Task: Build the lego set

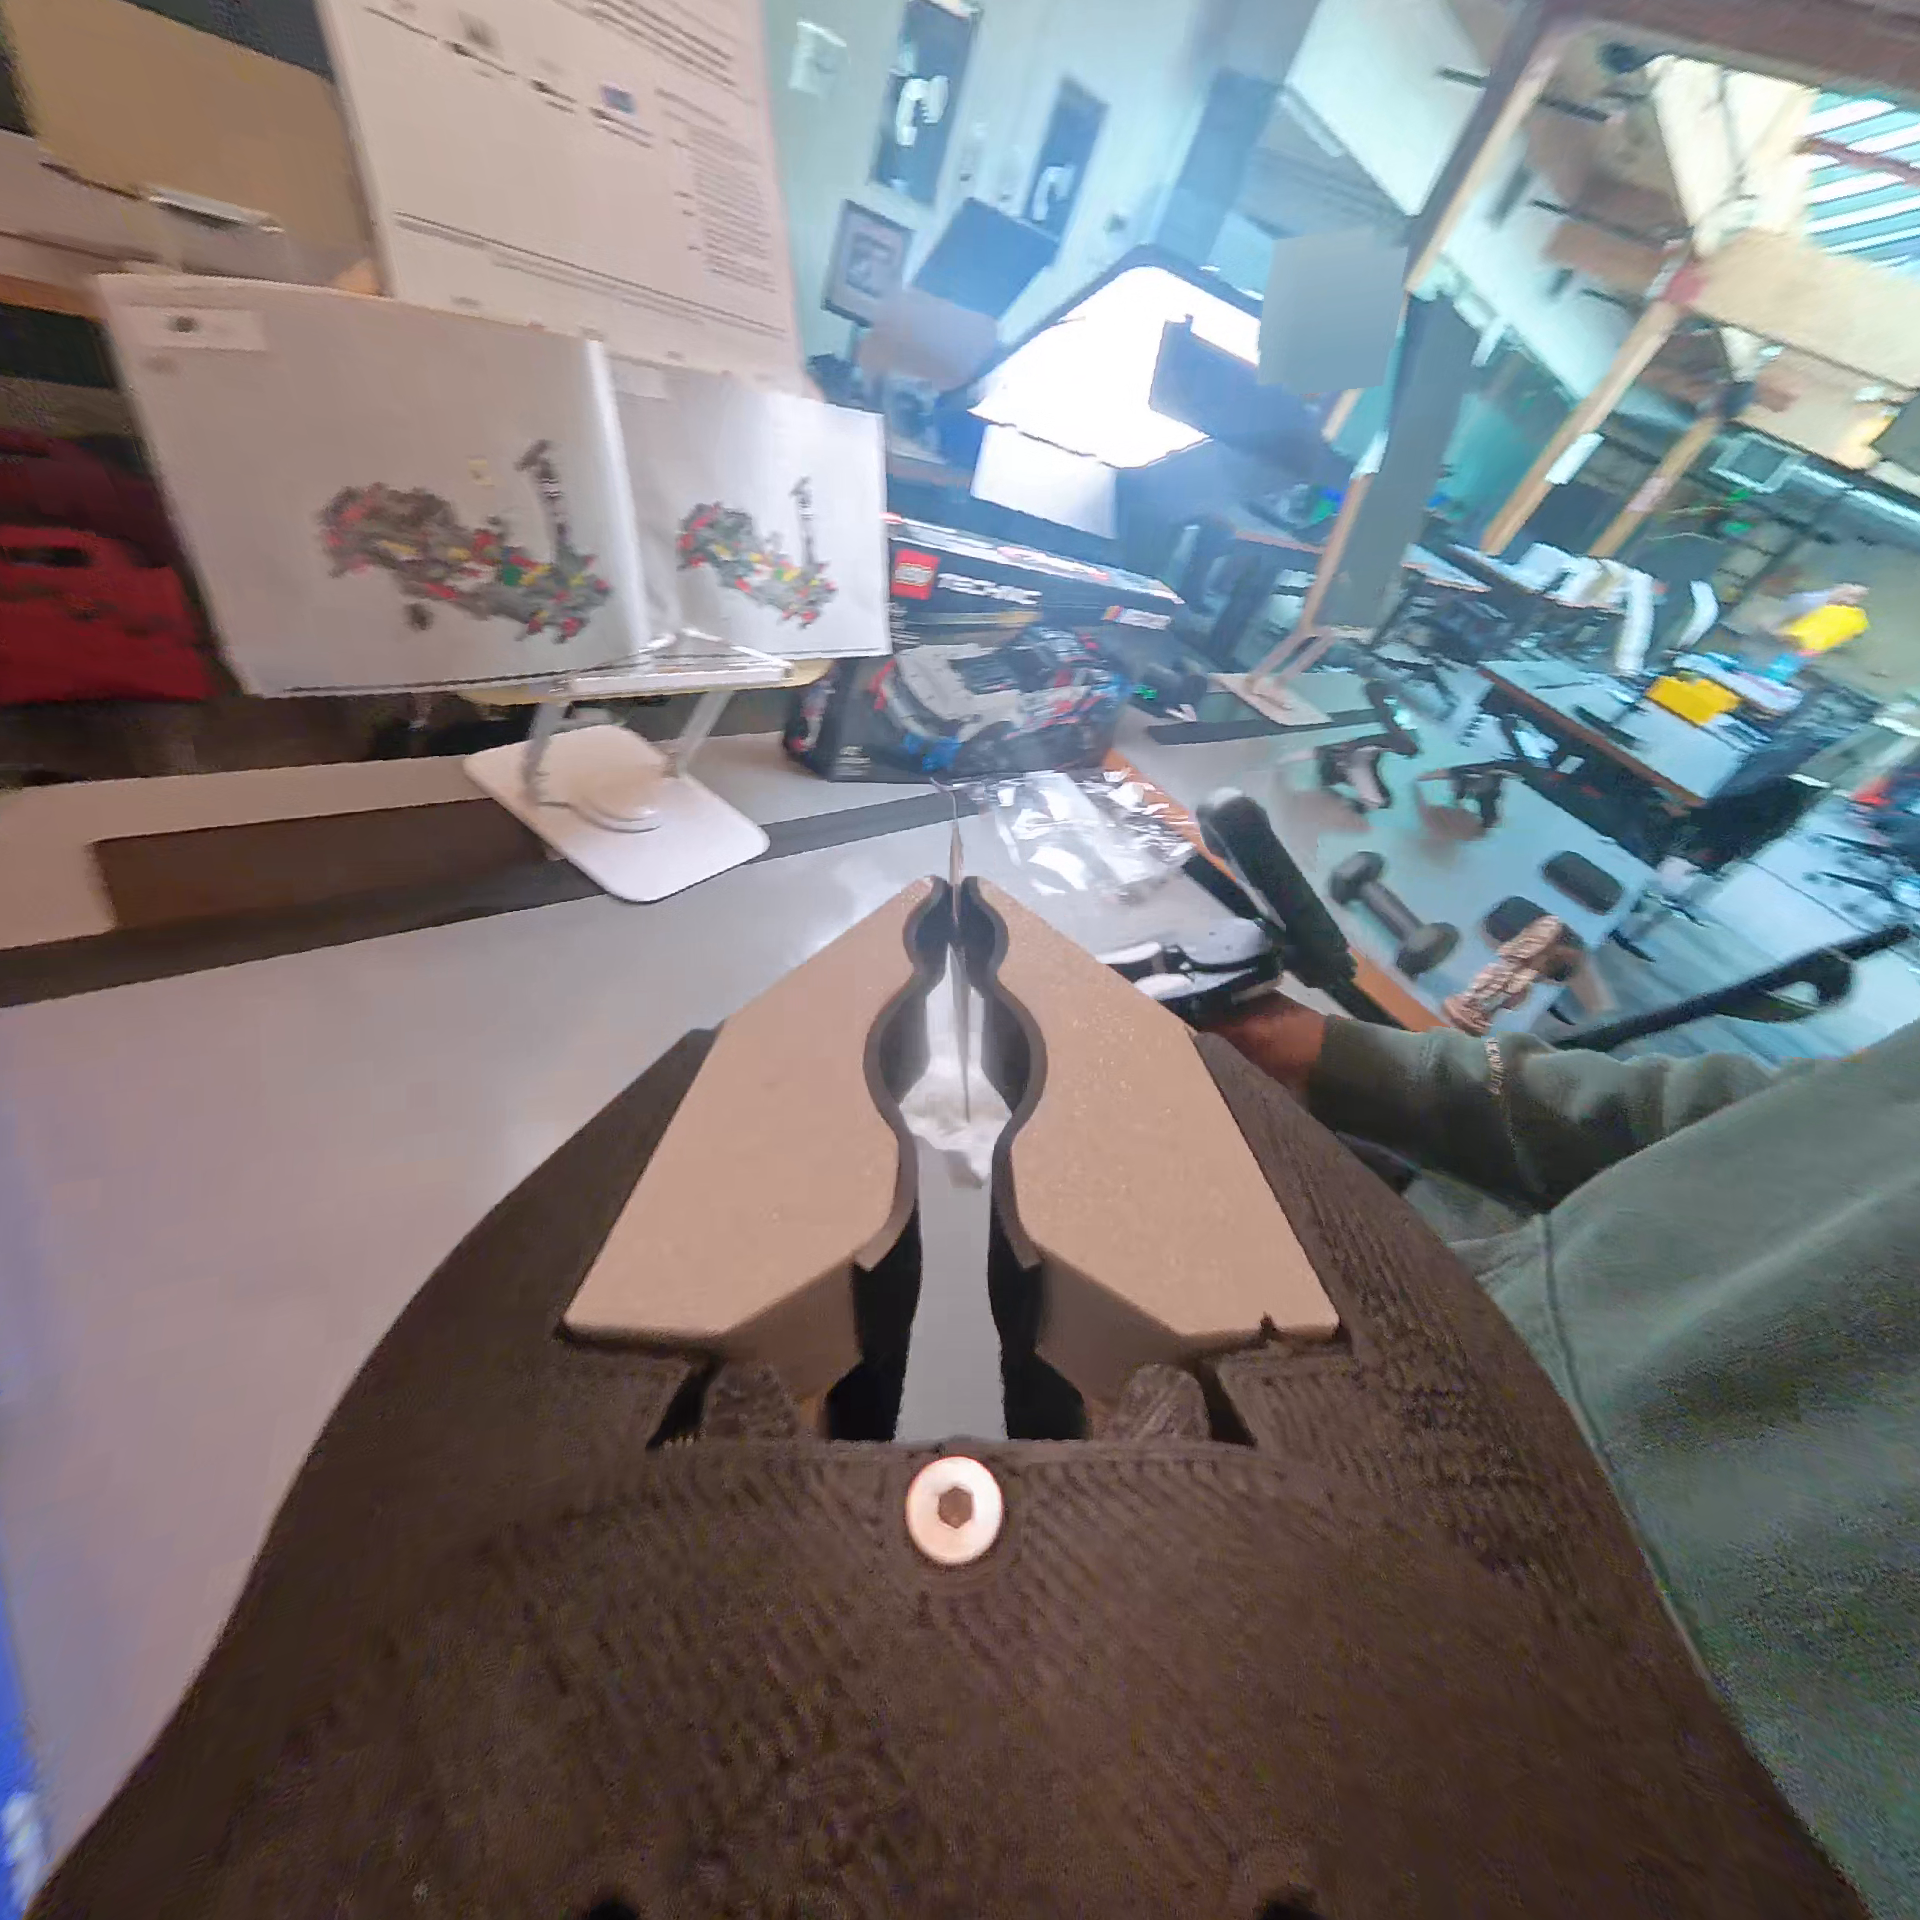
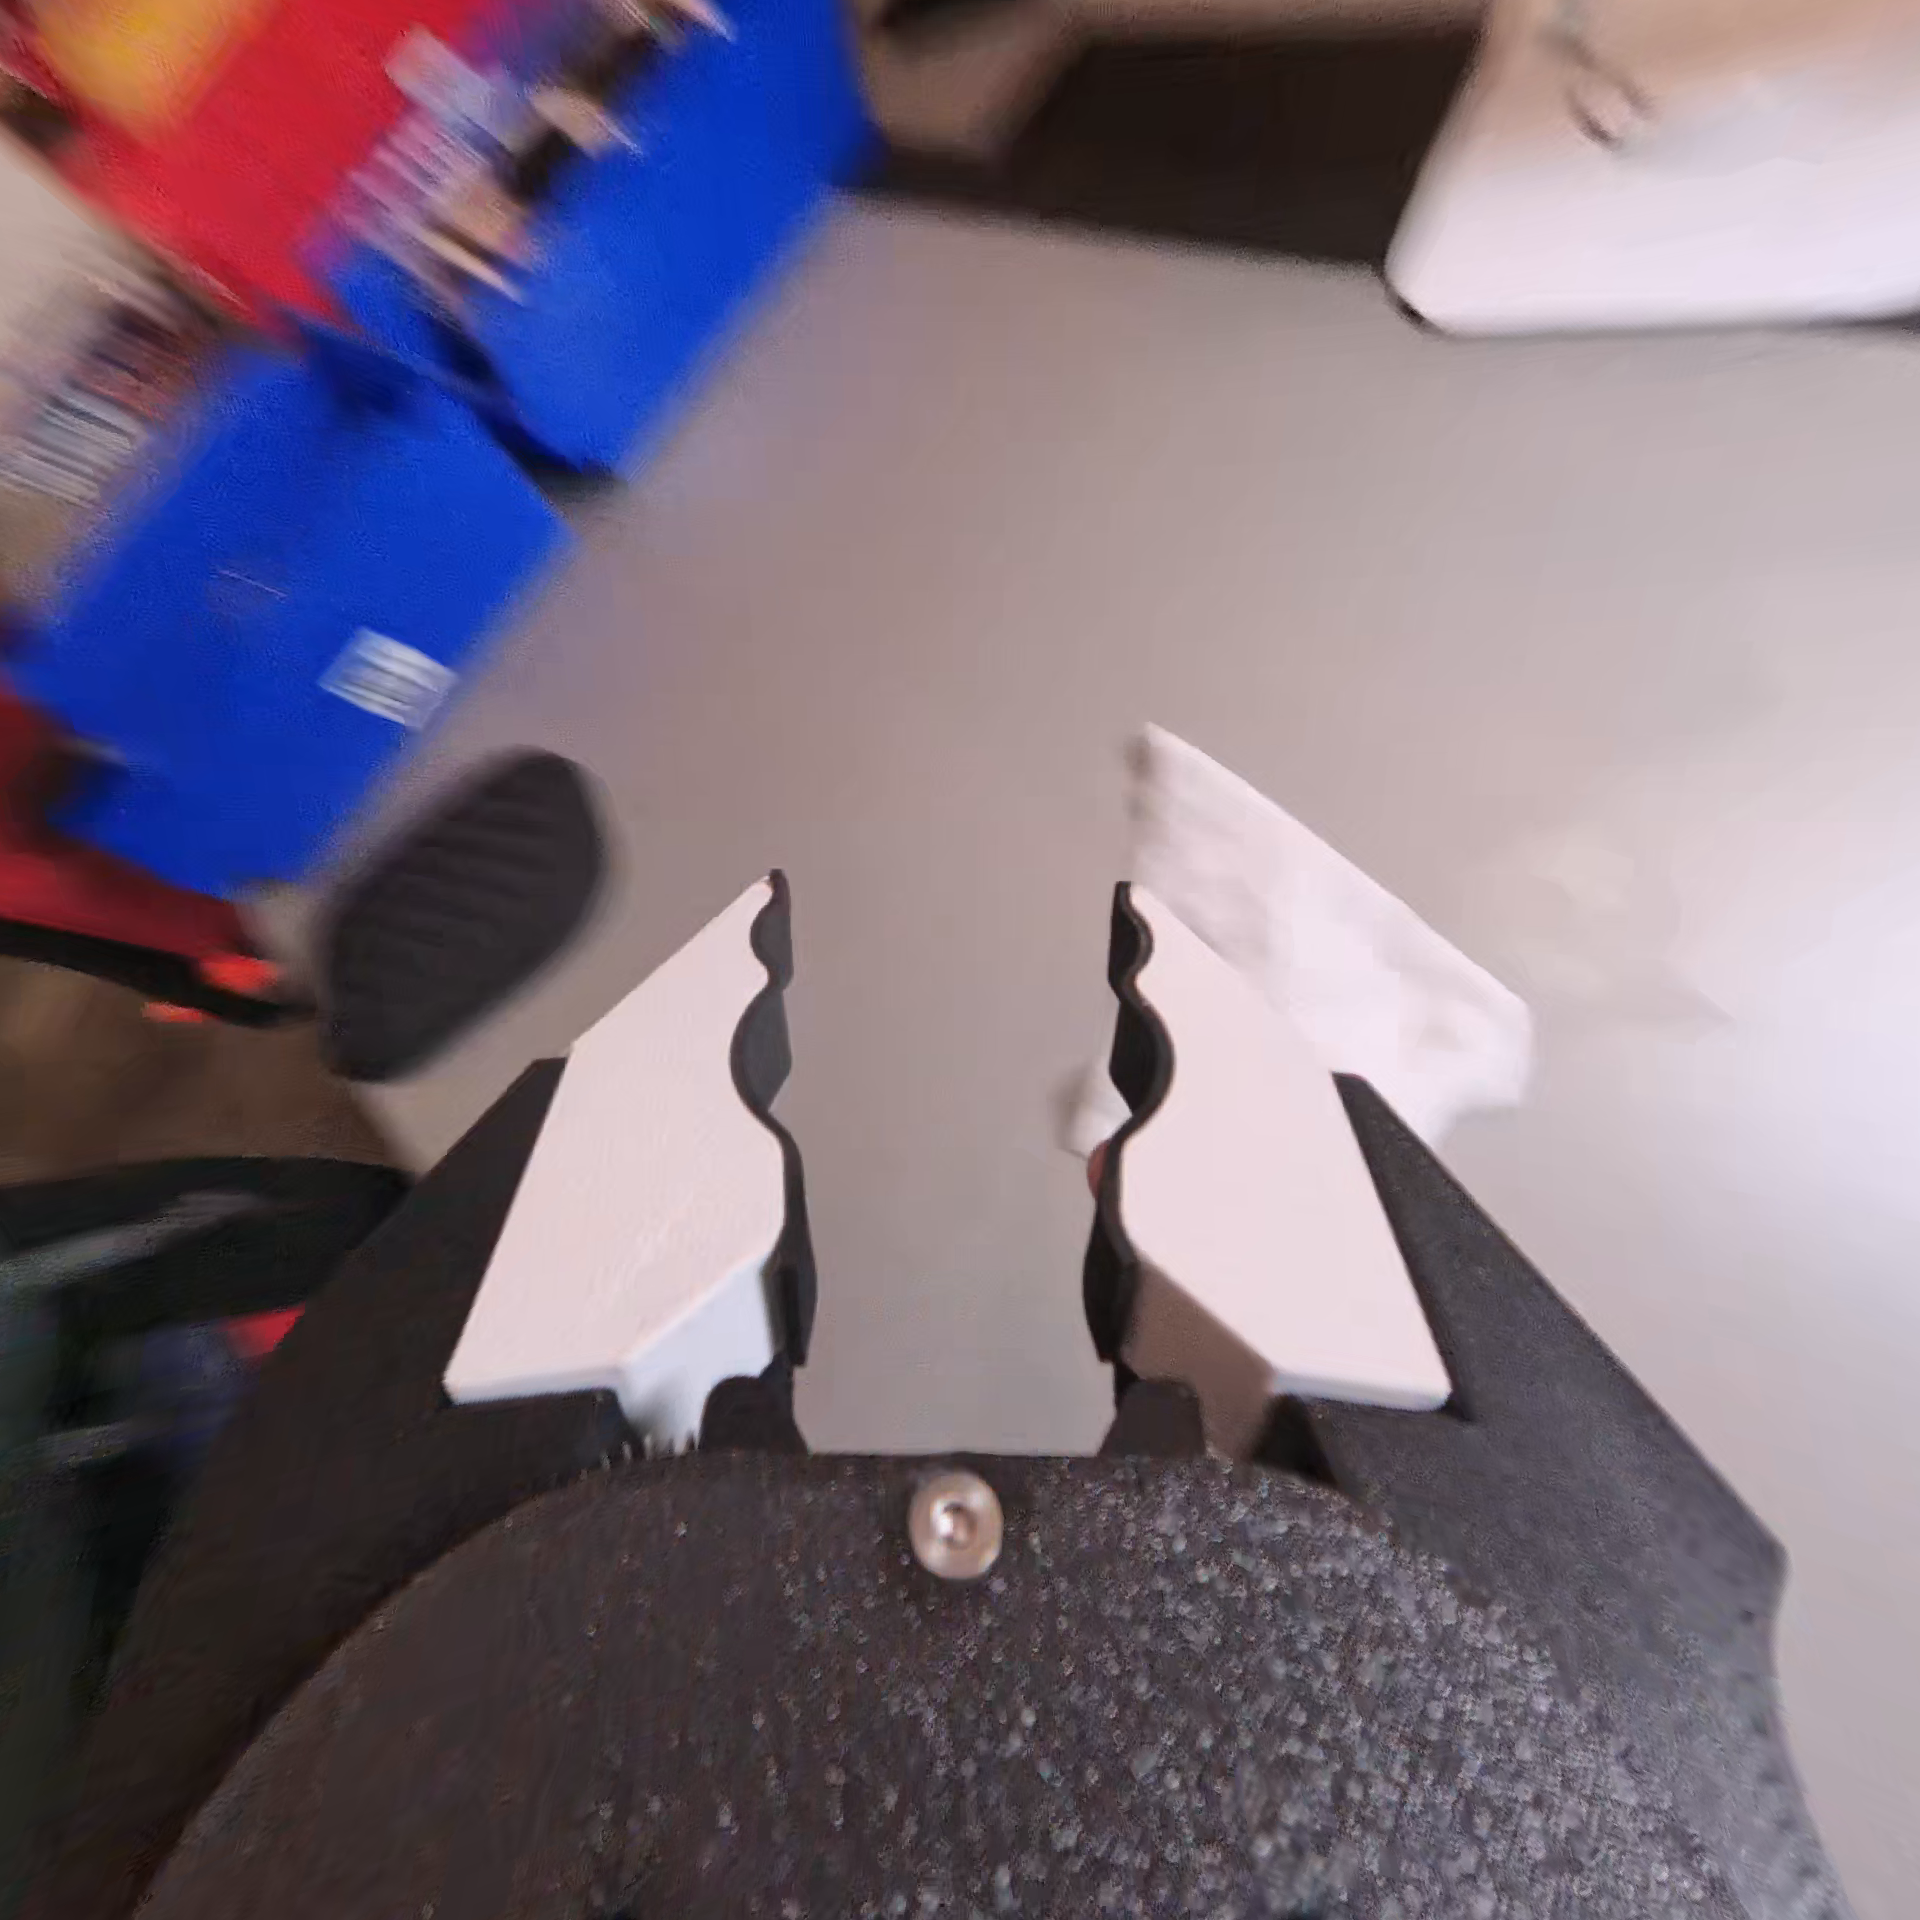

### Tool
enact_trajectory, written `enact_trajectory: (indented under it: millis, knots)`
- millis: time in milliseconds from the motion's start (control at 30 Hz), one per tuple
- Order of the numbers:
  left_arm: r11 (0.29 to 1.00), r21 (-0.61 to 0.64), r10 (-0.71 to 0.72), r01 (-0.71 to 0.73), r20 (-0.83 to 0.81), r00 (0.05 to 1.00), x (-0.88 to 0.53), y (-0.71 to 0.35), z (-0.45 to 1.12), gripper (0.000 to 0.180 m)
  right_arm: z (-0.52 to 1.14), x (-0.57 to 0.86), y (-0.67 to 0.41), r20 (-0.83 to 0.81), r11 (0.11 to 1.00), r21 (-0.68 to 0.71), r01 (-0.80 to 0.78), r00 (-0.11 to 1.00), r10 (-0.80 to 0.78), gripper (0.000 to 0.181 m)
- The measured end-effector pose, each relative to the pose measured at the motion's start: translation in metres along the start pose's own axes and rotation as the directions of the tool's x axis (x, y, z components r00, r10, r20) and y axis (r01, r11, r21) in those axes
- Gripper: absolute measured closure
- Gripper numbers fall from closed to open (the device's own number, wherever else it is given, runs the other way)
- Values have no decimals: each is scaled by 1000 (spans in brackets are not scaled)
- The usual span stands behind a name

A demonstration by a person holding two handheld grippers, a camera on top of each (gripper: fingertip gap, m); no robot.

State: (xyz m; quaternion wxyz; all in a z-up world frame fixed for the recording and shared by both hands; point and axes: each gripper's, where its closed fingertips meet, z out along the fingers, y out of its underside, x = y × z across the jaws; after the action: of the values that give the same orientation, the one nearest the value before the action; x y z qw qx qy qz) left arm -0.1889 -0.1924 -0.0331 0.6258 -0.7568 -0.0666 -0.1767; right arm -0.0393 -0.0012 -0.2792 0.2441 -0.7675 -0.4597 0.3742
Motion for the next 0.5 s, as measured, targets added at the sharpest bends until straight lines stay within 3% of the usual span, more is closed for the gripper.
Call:
enact_trajectory:
  millis: [100, 167, 233, 300, 333, 400, 500]
  knots:
    - [1000, 7, -25, 25, 79, 997, -14, 5, -18, 180, 22, 70, 50, -200, 970, -220, 99, 969, -144, 112]
    - [999, 10, -39, 38, 117, 992, -20, 8, -26, 180, 42, 95, 72, -239, 933, -342, 113, 949, -203, 99]
    - [999, 4, -39, 39, 145, 989, -22, 11, -32, 180, 60, 106, 84, -257, 900, -422, 111, 937, -236, 103]
    - [1000, 1, -27, 28, 170, 985, -23, 12, -37, 180, 72, 113, 85, -291, 889, -444, 110, 921, -259, 127]
    - [1000, 2, -23, 23, 180, 983, -24, 12, -39, 180, 75, 113, 79, -307, 898, -426, 113, 915, -261, 154]
    - [1000, 9, -20, 19, 198, 980, -26, 13, -43, 180, 80, 110, 74, -309, 892, -431, 136, 906, -288, 181]
    - [1000, 19, -22, 18, 225, 974, -33, 14, -51, 180, 87, 84, 57, -243, 896, -392, 207, 917, -317, 181]
